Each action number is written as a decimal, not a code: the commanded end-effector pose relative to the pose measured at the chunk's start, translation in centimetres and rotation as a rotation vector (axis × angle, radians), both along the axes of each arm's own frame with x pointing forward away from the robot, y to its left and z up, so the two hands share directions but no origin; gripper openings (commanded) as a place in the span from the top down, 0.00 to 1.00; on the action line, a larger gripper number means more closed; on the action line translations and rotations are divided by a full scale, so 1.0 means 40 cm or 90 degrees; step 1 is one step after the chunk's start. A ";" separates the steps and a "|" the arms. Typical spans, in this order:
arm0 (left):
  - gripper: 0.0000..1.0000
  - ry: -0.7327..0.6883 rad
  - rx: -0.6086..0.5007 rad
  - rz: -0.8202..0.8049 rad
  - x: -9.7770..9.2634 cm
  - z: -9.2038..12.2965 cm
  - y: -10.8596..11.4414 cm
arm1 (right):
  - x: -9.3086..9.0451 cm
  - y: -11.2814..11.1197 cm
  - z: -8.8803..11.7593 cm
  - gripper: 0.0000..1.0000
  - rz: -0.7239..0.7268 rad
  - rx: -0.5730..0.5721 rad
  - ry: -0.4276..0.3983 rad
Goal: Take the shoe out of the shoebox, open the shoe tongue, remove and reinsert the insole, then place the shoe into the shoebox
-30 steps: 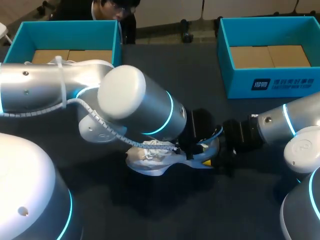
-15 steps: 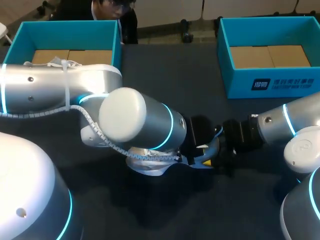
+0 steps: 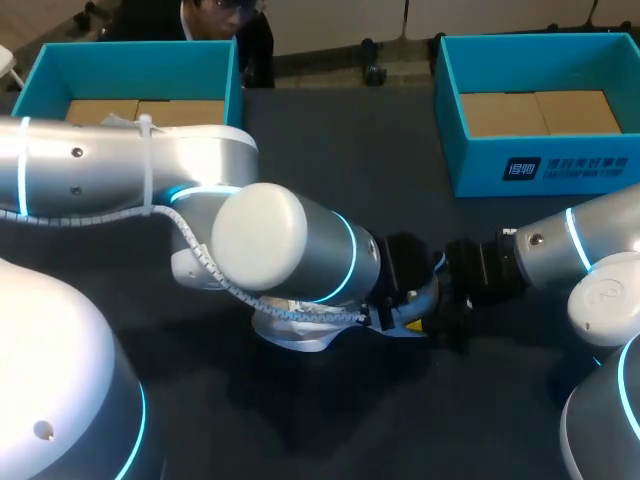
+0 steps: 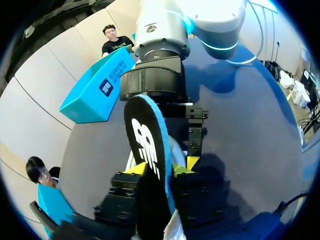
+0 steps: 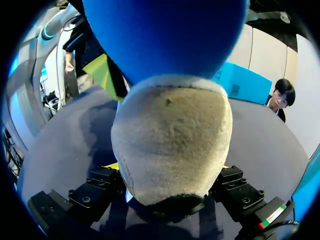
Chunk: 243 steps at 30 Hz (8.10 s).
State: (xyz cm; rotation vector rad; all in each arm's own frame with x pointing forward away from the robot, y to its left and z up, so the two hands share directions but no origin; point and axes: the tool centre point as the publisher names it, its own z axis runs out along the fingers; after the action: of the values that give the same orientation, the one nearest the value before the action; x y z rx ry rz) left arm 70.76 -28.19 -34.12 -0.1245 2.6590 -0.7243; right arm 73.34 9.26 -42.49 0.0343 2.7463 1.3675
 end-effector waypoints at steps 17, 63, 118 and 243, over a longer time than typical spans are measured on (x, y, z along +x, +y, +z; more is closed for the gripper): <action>1.00 0.052 -0.043 -0.043 -0.019 0.104 0.014 | -0.005 0.003 -0.002 1.00 -0.002 -0.002 -0.001; 1.00 0.228 -0.306 -0.310 -0.072 0.588 -0.011 | -0.005 0.003 -0.002 1.00 -0.002 -0.002 -0.001; 1.00 0.638 -0.605 -0.197 -0.172 0.851 0.189 | -0.005 0.003 -0.002 1.00 -0.002 -0.002 -0.001; 1.00 0.687 -0.616 -0.145 -0.363 0.983 0.198 | -0.021 0.002 0.266 0.00 -0.119 -0.367 0.076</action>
State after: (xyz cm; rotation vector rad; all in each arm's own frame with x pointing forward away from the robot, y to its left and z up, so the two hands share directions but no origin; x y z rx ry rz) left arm 56.30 -20.25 5.28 -0.6106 2.8869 -2.5537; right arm 72.61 8.94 -32.38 0.3193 2.9665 0.7508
